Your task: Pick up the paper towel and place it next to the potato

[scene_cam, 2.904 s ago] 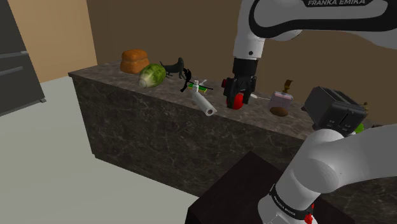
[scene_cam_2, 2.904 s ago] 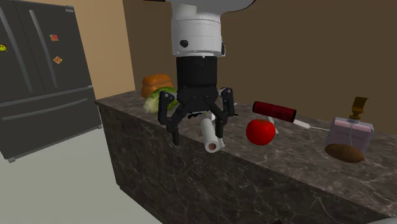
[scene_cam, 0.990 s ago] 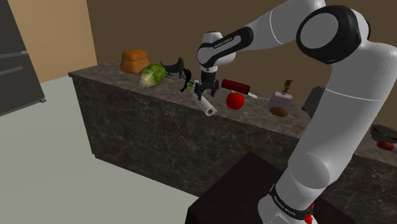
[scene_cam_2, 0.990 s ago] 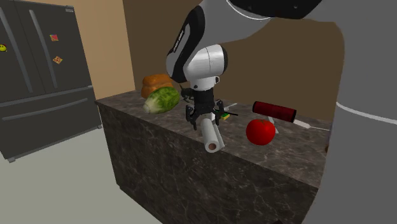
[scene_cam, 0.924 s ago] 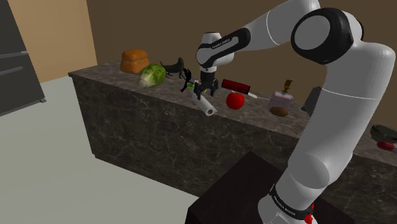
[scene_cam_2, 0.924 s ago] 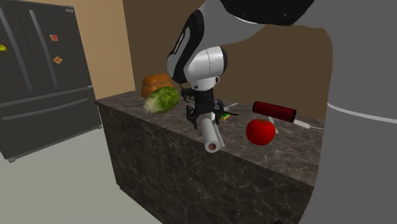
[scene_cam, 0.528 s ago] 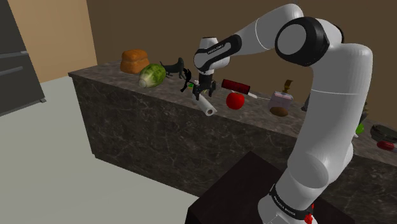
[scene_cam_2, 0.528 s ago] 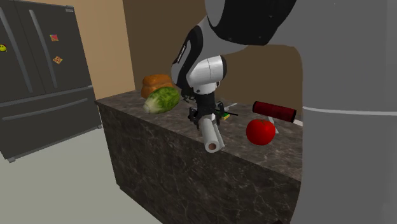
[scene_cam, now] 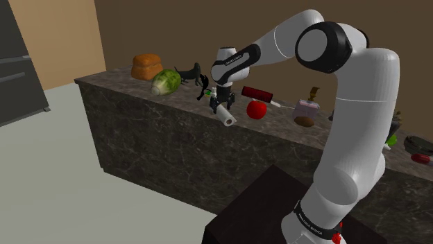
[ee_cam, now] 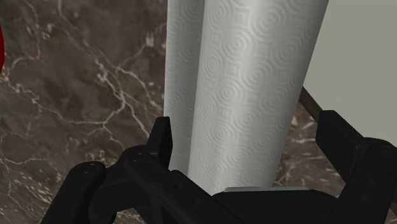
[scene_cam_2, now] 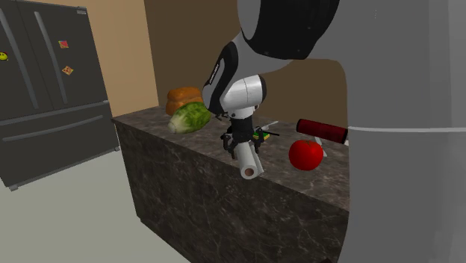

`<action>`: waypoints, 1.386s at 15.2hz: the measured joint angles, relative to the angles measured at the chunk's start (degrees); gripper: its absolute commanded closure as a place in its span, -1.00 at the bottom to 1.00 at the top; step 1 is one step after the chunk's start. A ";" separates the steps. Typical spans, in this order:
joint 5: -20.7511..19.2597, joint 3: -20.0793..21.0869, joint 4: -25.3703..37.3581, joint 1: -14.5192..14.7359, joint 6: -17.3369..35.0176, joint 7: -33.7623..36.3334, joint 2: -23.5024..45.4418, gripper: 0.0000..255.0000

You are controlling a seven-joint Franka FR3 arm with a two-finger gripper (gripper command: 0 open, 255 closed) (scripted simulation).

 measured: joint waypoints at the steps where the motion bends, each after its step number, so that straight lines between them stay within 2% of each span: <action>1: 0.00 0.00 -0.02 0.00 0.03 0.00 0.00 -1.00; 3: 0.00 0.00 -0.04 -0.01 0.05 -0.01 -0.01 -1.00; 4: 0.00 0.00 -0.05 -0.01 0.05 -0.01 -0.01 1.00; 14: 0.00 0.00 -0.04 0.00 0.06 0.01 -0.04 1.00; 21: 0.18 0.00 1.71 -0.04 -3.78 -0.56 -2.13 1.00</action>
